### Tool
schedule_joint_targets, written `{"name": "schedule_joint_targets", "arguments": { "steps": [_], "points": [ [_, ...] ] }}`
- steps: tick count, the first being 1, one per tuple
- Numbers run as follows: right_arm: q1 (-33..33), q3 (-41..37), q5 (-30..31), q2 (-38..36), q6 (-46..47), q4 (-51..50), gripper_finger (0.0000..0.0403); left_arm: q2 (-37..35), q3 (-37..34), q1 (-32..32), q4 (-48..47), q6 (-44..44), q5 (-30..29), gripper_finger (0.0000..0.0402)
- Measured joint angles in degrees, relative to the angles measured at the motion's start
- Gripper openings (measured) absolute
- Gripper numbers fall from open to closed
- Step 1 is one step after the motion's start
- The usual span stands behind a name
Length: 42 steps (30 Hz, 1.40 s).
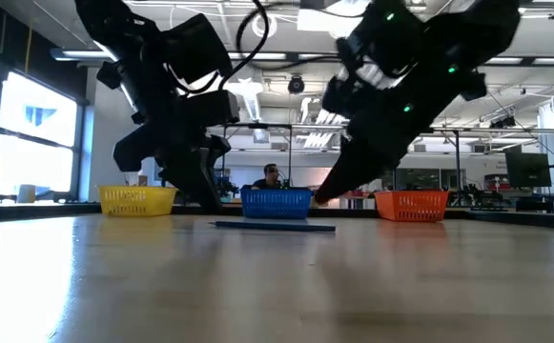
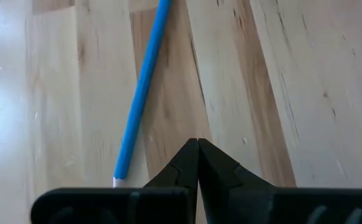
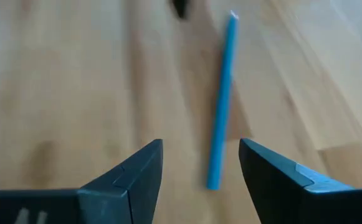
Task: Sort crayons/erasers/pens/pencils in bins
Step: Put the blue colored pencil into the yellow bin
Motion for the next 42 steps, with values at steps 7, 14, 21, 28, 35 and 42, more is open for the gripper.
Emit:
{"name": "schedule_joint_targets", "arguments": {
  "steps": [7, 14, 21, 28, 35, 42],
  "points": [
    [-3.56, 4.27, -2.13, 6.71, 1.78, -3.75, 0.0199, -1.31, -0.7, -0.97, -2.48, -2.47, -0.1, 0.0],
    [-4.01, 4.57, -1.71, 8.29, 2.34, -3.86, 0.0135, -7.37, -8.41, -1.54, 3.46, -8.23, 2.45, 0.0],
    [-4.02, 4.52, -1.63, 8.38, 0.57, -4.11, 0.0037, -18.67, -19.88, -3.84, 17.16, -22.99, 3.5, 0.0],
    [-4.04, 4.27, -1.88, 8.47, 1.59, -1.26, 0.0014, -24.7, -27.94, -6.94, 27.96, -43.16, -2.46, 0.0],
    [-4.06, 4.08, -0.96, 8.84, 6.13, 5.24, 0.0004, -24.76, -39.2, -10.92, 49.38, -52.07, -11.87, 0.0],
    [-3.89, 4.1, -0.28, 8.74, 7.86, 15.03, 0.0002, -24.65, -42.09, -12.29, 60.19, -55.91, -12.25, 0.0021]
  ]
}}
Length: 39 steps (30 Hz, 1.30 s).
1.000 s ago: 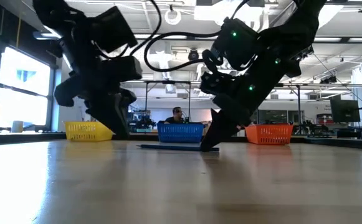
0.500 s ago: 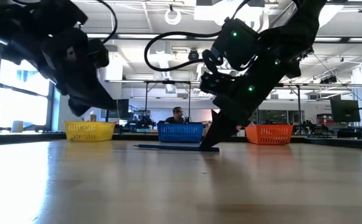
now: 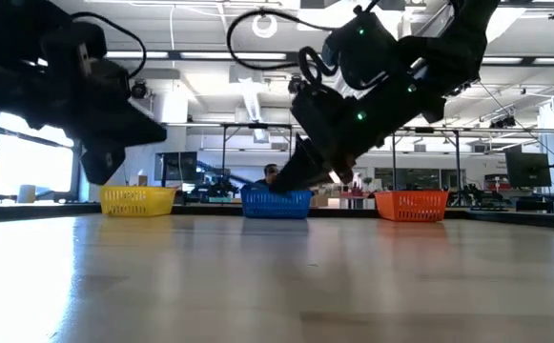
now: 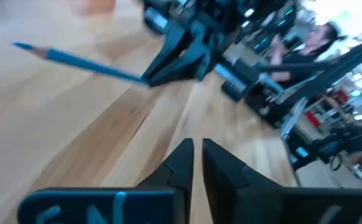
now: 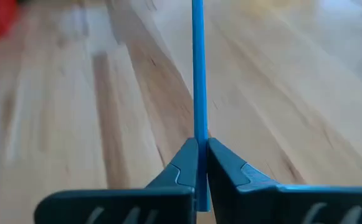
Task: Sort crayons/erasers/pens/pencils in bins
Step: Put the blue colored pencil into the yellow bin
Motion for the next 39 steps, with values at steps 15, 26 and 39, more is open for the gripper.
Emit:
{"name": "schedule_joint_targets", "arguments": {
  "steps": [15, 26, 39],
  "points": [
    [3.67, 0.07, -1.35, -0.18, -0.98, 28.06, 0.0002, -0.04, 0.23, 0.19, 24.9, 14.66, -7.38, 0.0138],
    [5.49, 0.13, -3.24, -0.21, -2.24, 34.93, 0.0002, 0.02, 8.11, -0.59, 26.47, 28.06, -1.7, 0.0145],
    [6.65, 0.13, -3.29, -0.21, -3.93, 36.48, 0.0002, 0.02, 9.38, -0.97, 26.59, 32.99, 0.65, 0.0054]
  ]
}}
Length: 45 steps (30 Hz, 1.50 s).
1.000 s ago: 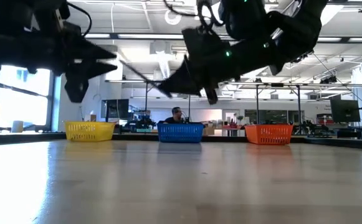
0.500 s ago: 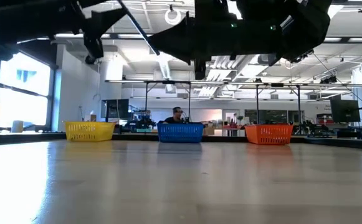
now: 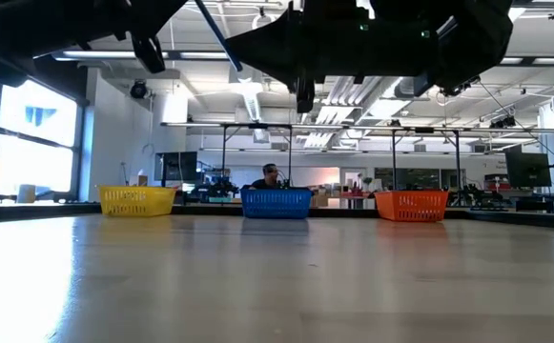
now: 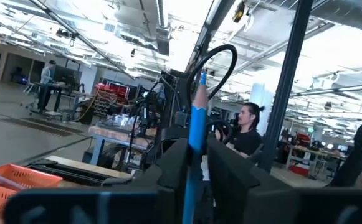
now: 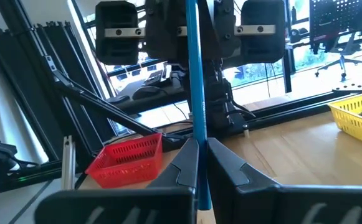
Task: Sort crayons/erasers/pens/pencils in bins
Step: Put the blue colored pencil into the yellow bin
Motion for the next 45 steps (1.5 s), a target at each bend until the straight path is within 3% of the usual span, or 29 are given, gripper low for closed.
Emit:
{"name": "schedule_joint_targets", "arguments": {
  "steps": [5, 16, 25, 30, 34, 38, 45],
  "points": [
    [0.02, 0.0, -0.13, 0.0, 0.0, 0.0, 0.0002, 0.0, 0.0, 0.07, 0.25, 0.99, 0.52, 0.0009],
    [0.0, 0.06, 0.19, -0.09, -0.19, -0.7, 0.0015, 0.0, 0.0, 0.04, 0.25, 2.03, 0.57, 0.0003],
    [-0.12, 0.07, 1.03, -0.09, 2.07, -7.43, 0.0121, -2.13, 0.0, 3.26, -4.07, 8.09, -1.92, 0.0001],
    [-0.2, 0.07, 1.7, -0.09, 1.73, -10.12, 0.0171, -7.31, 0.85, 9.41, -16.7, 7.23, -2.59, 0.0001],
    [-0.03, 0.07, 1.92, -0.09, 1.67, -11.22, 0.0182, -12.3, 4.92, 14.77, -32.05, 7.6, -3.48, 0.0001],
    [0.17, 0.07, 2.02, -0.09, 0.48, -12.98, 0.0167, -15.63, 11.71, 19.27, -49.14, 7.39, -3.28, 0.0001],
    [0.51, 0.07, 1.42, -0.08, -0.22, -15.73, 0.0107, -17.03, 24.24, 26.76, -75.2, 9.06, -5.98, 0.0001]
  ]
}}
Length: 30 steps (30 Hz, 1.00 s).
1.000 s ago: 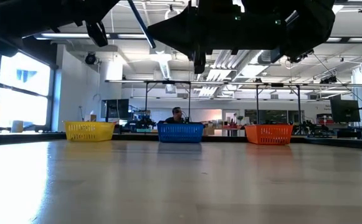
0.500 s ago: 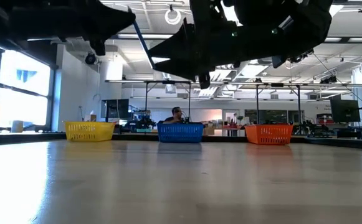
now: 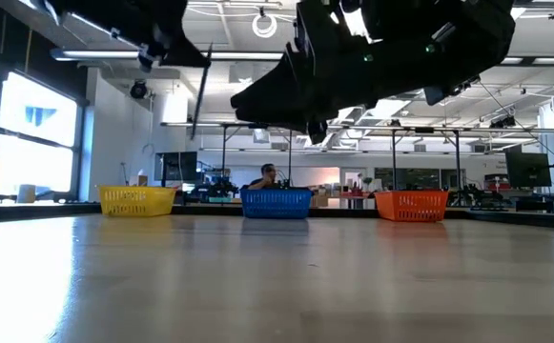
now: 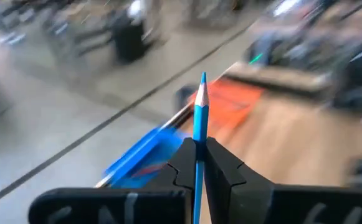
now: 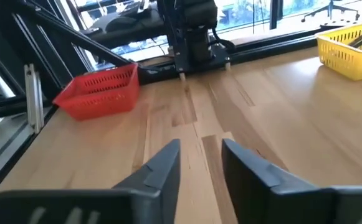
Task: Sort crayons/erasers/pens/pencils in bins
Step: Put the blue colored pencil into the yellow bin
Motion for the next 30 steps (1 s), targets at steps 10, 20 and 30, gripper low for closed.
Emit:
{"name": "schedule_joint_targets", "arguments": {
  "steps": [10, 20, 30],
  "points": [
    [0.68, 0.0, -1.9, 0.01, -2.62, -1.01, 0.0006, 9.66, 11.83, 19.27, -28.19, -2.5, -2.75, 0.0001],
    [0.76, -0.02, -1.83, 0.04, -4.9, -1.01, 0.0002, 25.42, 18.01, 34.39, -27.04, 1.14, 1.22, 0.0],
    [1.0, -0.02, -2.77, 0.04, -8.47, -1.04, 0.0, 33.54, 19.61, 42.49, -26.02, -2.0, 4.5, 0.0]
  ]
}}
